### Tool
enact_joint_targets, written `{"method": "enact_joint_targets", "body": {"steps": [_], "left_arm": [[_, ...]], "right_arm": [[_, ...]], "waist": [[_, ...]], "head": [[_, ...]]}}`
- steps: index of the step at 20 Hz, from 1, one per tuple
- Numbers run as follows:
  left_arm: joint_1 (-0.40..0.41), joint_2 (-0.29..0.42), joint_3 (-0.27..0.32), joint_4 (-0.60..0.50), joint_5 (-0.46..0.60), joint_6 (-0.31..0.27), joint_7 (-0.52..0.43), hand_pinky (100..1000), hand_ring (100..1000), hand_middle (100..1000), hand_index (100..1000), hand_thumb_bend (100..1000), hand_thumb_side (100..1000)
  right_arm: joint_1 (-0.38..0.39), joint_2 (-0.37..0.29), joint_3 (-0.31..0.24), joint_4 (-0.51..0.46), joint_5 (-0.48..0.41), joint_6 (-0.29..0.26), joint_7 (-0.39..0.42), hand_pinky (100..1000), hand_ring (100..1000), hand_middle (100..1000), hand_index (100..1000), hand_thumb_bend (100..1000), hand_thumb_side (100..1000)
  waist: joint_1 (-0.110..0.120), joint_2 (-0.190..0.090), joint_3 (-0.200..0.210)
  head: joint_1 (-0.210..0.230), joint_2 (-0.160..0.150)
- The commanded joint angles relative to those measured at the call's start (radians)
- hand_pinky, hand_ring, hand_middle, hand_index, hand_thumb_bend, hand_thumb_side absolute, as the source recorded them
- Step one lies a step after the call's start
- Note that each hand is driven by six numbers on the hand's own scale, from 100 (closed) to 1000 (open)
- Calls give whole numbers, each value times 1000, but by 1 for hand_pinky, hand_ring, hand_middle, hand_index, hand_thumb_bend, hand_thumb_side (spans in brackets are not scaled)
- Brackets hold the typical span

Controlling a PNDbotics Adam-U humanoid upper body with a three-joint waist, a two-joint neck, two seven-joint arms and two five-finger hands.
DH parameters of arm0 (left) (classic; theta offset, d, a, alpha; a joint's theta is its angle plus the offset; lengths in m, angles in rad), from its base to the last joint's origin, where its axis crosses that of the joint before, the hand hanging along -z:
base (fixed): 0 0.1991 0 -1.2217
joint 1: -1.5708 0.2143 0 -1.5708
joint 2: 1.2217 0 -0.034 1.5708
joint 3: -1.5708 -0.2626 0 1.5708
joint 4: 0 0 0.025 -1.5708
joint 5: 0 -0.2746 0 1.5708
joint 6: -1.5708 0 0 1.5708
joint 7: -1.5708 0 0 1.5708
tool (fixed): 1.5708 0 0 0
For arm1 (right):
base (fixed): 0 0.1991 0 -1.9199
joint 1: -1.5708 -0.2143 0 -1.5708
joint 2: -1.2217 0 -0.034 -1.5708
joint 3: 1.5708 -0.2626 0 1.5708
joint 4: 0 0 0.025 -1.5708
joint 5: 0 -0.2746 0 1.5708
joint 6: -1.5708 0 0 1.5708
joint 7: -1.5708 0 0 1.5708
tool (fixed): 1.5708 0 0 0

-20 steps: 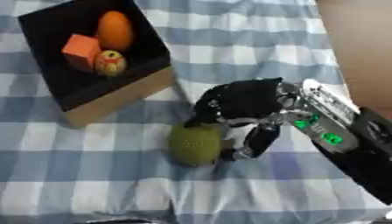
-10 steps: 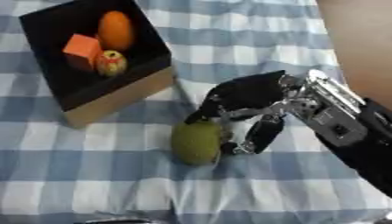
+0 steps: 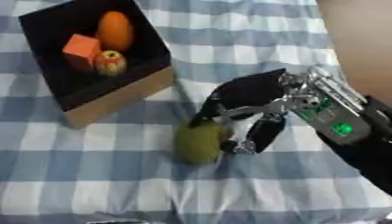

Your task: Pick up objects on the table and place them in the box.

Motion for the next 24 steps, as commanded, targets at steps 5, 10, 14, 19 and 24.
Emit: {"method": "enact_joint_targets", "body": {"steps": [5,10,14,19,24], "left_arm": [[-10,10,2,-17,0,3,-2,748,887,746,796,549,630],[-12,8,2,-17,0,4,-2,748,887,746,796,547,631],[-12,8,2,-17,0,5,-1,748,886,746,796,545,632],[-11,10,4,-17,-2,6,2,747,886,745,795,544,631],[-9,11,6,-17,-4,7,6,747,886,745,795,541,632]], "right_arm": [[-8,26,0,22,57,-43,21,804,725,489,790,178,139],[-13,49,-8,41,99,-50,-14,756,641,416,652,186,166],[-12,58,-30,17,116,-22,-74,717,586,381,578,100,217],[-11,47,-49,-69,97,17,-152,701,560,358,550,100,205],[-11,26,-69,-128,64,18,-233,698,540,338,540,100,168]], "waist": [[7,-31,4],[8,-30,6],[8,-31,4],[8,-33,2],[7,-34,-1]], "head": [[-6,5],[-7,5],[-5,5],[-3,5],[-1,5]]}}
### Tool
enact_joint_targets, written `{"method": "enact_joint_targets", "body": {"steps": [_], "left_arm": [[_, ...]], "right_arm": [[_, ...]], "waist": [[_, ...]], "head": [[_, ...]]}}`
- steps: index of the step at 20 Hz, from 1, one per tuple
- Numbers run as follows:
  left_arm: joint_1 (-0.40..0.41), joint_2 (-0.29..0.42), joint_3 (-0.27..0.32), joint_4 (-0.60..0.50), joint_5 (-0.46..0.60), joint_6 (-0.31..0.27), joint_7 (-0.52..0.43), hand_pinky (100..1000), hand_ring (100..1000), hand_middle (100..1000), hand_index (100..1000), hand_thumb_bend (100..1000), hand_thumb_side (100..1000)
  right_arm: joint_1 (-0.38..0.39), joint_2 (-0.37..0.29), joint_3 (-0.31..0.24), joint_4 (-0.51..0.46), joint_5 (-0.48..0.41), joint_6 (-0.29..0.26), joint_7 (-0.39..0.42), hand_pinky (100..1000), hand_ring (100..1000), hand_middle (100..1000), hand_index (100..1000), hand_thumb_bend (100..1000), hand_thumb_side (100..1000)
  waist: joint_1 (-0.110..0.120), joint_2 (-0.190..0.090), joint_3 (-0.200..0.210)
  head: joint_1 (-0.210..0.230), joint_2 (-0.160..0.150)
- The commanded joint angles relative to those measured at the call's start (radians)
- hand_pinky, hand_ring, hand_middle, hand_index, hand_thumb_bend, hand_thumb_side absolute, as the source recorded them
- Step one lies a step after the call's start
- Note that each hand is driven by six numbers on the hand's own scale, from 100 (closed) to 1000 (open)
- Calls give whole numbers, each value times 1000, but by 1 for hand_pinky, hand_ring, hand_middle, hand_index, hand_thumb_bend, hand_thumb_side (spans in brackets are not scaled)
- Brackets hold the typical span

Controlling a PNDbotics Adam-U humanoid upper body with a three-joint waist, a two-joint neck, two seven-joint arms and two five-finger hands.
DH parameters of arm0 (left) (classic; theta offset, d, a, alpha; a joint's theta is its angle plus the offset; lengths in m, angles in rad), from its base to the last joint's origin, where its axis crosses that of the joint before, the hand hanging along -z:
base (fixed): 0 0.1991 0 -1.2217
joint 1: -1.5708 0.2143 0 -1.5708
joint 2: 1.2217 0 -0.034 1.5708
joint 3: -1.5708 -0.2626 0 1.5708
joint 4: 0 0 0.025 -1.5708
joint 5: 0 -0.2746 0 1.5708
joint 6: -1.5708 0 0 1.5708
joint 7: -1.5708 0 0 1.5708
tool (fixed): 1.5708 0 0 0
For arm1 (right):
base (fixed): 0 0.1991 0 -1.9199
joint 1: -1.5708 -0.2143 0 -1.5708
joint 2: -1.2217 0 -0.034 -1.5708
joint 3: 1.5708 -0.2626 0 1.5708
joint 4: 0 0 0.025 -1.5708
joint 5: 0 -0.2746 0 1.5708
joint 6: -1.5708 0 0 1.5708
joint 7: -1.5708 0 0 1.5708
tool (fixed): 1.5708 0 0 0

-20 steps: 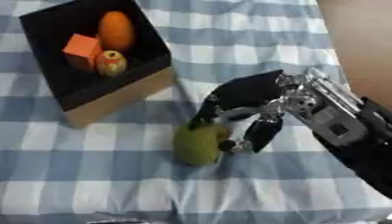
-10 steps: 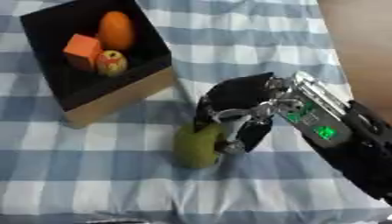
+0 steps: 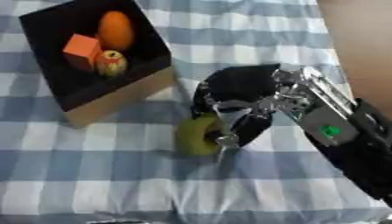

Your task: Pick up objects on the table and place them in the box.

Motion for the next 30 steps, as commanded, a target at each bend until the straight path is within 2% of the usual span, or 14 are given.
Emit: {"method": "enact_joint_targets", "body": {"steps": [1,4,5,6,9,11,14,17,22,27,30], "left_arm": [[-7,13,8,-17,-4,2,4,747,886,745,795,541,632],[-5,13,12,-17,-6,3,10,747,886,745,795,542,631],[-4,13,14,-17,-7,3,12,747,886,745,795,542,631],[-2,14,15,-17,-8,4,14,748,887,745,795,541,632],[-1,14,19,-17,-10,7,21,748,887,745,795,542,631],[-2,11,23,-17,-12,8,28,749,887,745,795,548,627],[-8,7,33,-17,-14,5,48,751,891,746,795,558,620],[-16,2,39,-17,-12,1,81,750,889,745,794,565,613],[-27,-4,31,-17,-10,-21,101,750,883,741,793,573,607],[-40,-10,16,-17,-2,-42,84,751,880,739,793,574,607],[-49,-14,5,-17,5,-50,70,751,879,739,793,574,607]], "right_arm": [[-16,-33,-34,-42,-31,-6,-55,698,539,337,540,100,166],[-42,-41,-75,-44,-63,-19,-101,702,536,331,566,100,130],[-55,-44,-93,-44,-75,-23,-117,703,534,337,579,100,317],[-68,-46,-110,-44,-85,-24,-132,704,533,327,586,100,105],[-115,-51,-151,-44,-111,-2,-194,707,531,367,588,100,100],[-142,-54,-153,-44,-112,24,-254,706,526,401,590,100,100],[-186,-51,-157,-32,-121,78,-279,707,520,398,593,100,100],[-248,-45,-160,38,-144,110,-276,708,516,395,595,100,100],[-358,-24,-151,210,-149,107,-285,709,517,393,598,100,100],[-443,38,-140,340,-157,103,-300,710,512,390,603,100,100],[-489,90,-146,427,-121,94,-328,712,516,391,605,100,100]], "waist": [[7,-34,-2],[8,-36,-5],[8,-36,-6],[8,-37,-7],[9,-38,-8],[8,-38,-5],[7,-40,3],[4,-41,14],[-2,-39,29],[-4,-32,44],[-4,-27,54]], "head": [[2,5],[1,5],[1,5],[-1,5],[-8,5],[-14,5],[-25,5],[-34,5],[-50,5],[-69,5],[-83,3]]}}
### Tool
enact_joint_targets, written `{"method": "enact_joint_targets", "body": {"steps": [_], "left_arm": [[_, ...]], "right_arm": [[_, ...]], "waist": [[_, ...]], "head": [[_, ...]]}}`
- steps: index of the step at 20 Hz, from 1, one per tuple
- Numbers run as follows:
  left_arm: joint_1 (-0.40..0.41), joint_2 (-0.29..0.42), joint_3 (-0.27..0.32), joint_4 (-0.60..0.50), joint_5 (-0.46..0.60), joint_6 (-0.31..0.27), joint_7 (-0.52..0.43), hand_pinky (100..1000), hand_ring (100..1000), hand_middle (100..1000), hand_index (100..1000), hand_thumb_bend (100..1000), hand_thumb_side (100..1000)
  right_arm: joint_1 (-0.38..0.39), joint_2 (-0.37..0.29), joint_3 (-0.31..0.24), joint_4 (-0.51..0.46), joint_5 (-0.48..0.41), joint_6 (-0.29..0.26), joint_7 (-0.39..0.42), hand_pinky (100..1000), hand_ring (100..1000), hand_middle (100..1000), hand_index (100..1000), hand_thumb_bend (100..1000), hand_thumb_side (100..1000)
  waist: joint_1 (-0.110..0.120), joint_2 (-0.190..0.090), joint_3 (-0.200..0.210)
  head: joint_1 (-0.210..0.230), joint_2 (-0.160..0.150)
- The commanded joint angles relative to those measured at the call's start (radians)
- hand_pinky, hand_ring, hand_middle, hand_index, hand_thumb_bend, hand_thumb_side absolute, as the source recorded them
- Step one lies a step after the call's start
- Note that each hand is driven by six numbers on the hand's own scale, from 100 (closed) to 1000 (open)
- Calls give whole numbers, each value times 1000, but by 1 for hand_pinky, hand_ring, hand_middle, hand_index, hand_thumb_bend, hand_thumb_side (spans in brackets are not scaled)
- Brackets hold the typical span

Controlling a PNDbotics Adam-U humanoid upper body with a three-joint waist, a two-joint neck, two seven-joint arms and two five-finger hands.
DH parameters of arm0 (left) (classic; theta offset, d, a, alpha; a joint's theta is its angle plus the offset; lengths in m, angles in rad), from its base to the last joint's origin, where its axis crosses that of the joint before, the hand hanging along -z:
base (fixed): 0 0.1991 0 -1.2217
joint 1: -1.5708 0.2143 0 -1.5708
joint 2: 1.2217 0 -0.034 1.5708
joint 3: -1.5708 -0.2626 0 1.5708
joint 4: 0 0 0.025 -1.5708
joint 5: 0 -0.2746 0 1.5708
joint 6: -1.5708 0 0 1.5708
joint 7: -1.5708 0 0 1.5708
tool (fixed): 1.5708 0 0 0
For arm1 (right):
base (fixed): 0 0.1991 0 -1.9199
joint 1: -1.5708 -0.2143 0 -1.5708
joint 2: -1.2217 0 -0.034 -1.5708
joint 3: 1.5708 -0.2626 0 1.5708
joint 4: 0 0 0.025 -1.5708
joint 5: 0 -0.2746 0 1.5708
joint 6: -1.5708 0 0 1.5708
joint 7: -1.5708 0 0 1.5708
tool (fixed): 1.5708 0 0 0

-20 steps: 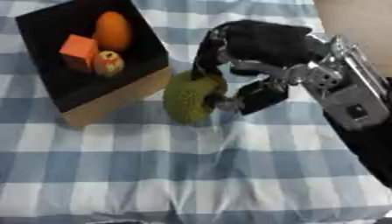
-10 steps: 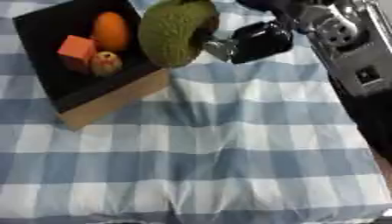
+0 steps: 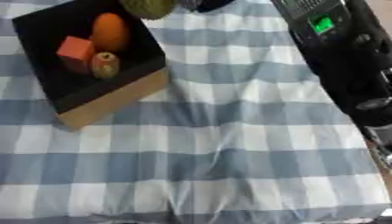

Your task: Pick up objects on the table and place them in the box.

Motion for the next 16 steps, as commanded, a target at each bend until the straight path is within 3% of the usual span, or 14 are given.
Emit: {"method": "enact_joint_targets", "body": {"steps": [1,7,9,10,12,13,14,15,16], "left_arm": [[-24,2,-10,-17,11,-12,-16,751,878,738,793,575,607],[-42,-11,-31,-17,23,-19,-56,752,879,739,792,571,613],[-44,-14,-31,-17,26,-20,-63,752,879,739,793,572,612],[-45,-14,-30,-17,27,-20,-64,751,880,739,793,573,612],[-45,-14,-30,-17,28,-19,-66,751,880,740,793,573,613],[-44,-14,-30,-17,28,-19,-67,751,881,740,793,573,614],[-43,-13,-30,-17,28,-18,-67,751,881,740,793,573,614],[-42,-13,-30,-17,29,-17,-68,751,881,740,793,573,614],[-41,-13,-30,-17,29,-16,-68,751,881,740,794,573,614]], "right_arm": [[-51,50,-18,95,41,-9,-41,714,518,392,608,100,100],[-73,161,-23,338,218,-52,-186,745,572,429,641,100,100],[-68,175,-14,386,275,-78,-219,762,636,499,701,100,100],[-66,180,-11,401,295,-88,-225,780,702,580,777,110,132],[-64,183,-8,416,333,-109,-217,816,767,684,853,218,122],[-64,182,-7,418,355,-121,-205,841,806,738,896,223,100],[-65,182,-8,417,379,-130,-194,864,832,764,923,143,162],[-66,181,-10,413,403,-137,-186,886,856,785,933,109,355],[-66,180,-13,409,426,-144,-181,895,867,796,943,100,442]], "waist": [[-3,-19,9],[-6,-6,32],[-7,-3,36],[-7,-2,37],[-7,0,37],[-6,0,36],[-6,0,36],[-5,0,35],[-5,0,34]], "head": [[-19,0],[-43,-12],[-44,-16],[-43,-16],[-43,-16],[-43,-17],[-43,-17],[-43,-18],[-44,-18]]}}
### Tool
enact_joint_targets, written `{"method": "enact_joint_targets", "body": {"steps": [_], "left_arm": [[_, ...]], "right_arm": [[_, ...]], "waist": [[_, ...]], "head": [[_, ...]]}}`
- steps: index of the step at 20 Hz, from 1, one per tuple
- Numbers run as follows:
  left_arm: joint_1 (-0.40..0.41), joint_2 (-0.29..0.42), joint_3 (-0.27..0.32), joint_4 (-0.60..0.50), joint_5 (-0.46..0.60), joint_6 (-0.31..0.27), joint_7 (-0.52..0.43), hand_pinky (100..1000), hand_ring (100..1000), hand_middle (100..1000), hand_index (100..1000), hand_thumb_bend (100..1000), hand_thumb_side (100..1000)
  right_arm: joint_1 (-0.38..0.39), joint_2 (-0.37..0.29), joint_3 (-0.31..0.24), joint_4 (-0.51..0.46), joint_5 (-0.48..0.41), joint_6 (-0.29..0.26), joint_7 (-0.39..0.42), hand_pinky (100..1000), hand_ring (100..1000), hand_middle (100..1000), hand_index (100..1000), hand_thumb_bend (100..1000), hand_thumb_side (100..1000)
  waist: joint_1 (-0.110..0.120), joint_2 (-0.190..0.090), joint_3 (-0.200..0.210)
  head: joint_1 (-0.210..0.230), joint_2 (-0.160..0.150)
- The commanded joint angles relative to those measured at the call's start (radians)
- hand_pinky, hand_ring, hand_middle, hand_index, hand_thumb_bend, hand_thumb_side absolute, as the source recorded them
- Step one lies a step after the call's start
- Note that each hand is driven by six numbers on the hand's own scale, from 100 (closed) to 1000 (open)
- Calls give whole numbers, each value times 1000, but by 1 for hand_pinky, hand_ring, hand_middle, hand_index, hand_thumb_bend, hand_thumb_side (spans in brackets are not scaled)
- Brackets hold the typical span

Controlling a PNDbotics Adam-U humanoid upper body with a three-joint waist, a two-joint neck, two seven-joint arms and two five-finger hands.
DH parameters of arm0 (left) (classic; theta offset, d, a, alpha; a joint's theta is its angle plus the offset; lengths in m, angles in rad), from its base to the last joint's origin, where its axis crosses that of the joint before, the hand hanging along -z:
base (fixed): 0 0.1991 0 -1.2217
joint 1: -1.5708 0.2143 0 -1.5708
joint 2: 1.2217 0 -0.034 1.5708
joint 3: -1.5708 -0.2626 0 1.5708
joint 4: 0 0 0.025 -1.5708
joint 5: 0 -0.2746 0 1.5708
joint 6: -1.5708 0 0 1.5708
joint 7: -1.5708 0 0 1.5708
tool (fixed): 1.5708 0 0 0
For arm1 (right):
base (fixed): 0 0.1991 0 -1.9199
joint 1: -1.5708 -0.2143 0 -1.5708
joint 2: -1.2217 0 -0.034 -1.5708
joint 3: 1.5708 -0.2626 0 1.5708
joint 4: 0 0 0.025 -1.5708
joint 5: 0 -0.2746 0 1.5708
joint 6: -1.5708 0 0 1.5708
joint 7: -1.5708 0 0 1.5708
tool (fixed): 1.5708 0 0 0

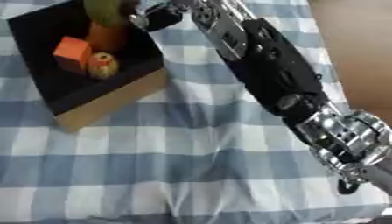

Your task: Pick up objects on the table and place them in the box.

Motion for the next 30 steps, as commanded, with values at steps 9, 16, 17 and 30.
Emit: {"method": "enact_joint_targets", "body": {"steps": [9,16,17,30], "left_arm": [[0,12,4,-17,-2,6,0,750,882,740,795,568,617],[28,36,17,-17,-19,18,17,750,883,741,795,569,615],[31,39,20,-17,-22,20,20,750,884,741,795,568,616],[61,60,48,-17,-53,38,57,749,886,744,795,566,620]], "right_arm": [[-16,-45,-38,-116,4,4,-24,888,828,778,955,100,146],[121,-277,-116,-517,-489,187,-77,885,783,768,949,100,210],[161,-317,-136,-579,-552,211,-94,887,781,767,947,100,240],[646,-479,-406,-837,-912,91,-359,876,761,757,940,100,546]], "waist": [[-2,-12,-17],[-7,-29,-59],[-7,-30,-65],[15,-22,-118]], "head": [[9,-6],[71,6],[81,4],[165,-16]]}}
